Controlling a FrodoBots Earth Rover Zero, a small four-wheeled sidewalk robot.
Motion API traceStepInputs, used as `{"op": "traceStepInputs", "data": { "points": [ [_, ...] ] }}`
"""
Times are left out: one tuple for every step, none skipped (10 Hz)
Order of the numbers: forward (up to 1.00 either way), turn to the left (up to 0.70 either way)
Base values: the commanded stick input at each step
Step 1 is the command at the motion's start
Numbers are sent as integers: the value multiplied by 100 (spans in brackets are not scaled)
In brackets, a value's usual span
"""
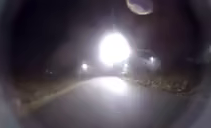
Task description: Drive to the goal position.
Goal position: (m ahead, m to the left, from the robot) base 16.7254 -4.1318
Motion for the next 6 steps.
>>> {"op": "traceStepInputs", "data": {
  "points": [
    [100, 0],
    [100, 0],
    [100, 1],
    [100, 5],
    [100, 11],
    [100, 14]
  ]
}}
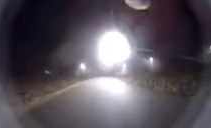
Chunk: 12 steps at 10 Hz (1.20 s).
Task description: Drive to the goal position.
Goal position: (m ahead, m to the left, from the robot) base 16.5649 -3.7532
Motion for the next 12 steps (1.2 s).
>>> {"op": "traceStepInputs", "data": {
  "points": [
    [100, 15],
    [100, 15],
    [100, 14],
    [100, 6],
    [100, 5],
    [100, 5],
    [100, 5],
    [100, 5],
    [100, 5],
    [100, 5],
    [100, 5],
    [100, 5]
  ]
}}
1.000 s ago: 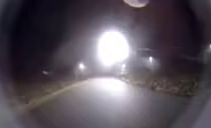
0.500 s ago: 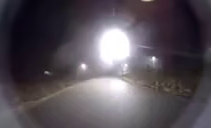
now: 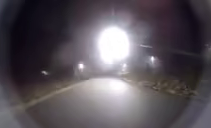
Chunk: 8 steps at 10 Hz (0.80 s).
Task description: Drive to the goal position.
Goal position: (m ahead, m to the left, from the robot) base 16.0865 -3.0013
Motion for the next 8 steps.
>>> {"op": "traceStepInputs", "data": {
  "points": [
    [100, 5],
    [100, 5],
    [100, 5],
    [100, 5],
    [100, 5],
    [100, 5],
    [100, 5],
    [100, 6]
  ]
}}
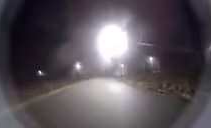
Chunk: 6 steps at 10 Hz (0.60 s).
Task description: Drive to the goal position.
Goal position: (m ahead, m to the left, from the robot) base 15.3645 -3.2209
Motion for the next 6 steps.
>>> {"op": "traceStepInputs", "data": {
  "points": [
    [100, 11],
    [100, 15],
    [100, 16],
    [100, 12],
    [100, 11],
    [100, 10]
  ]
}}
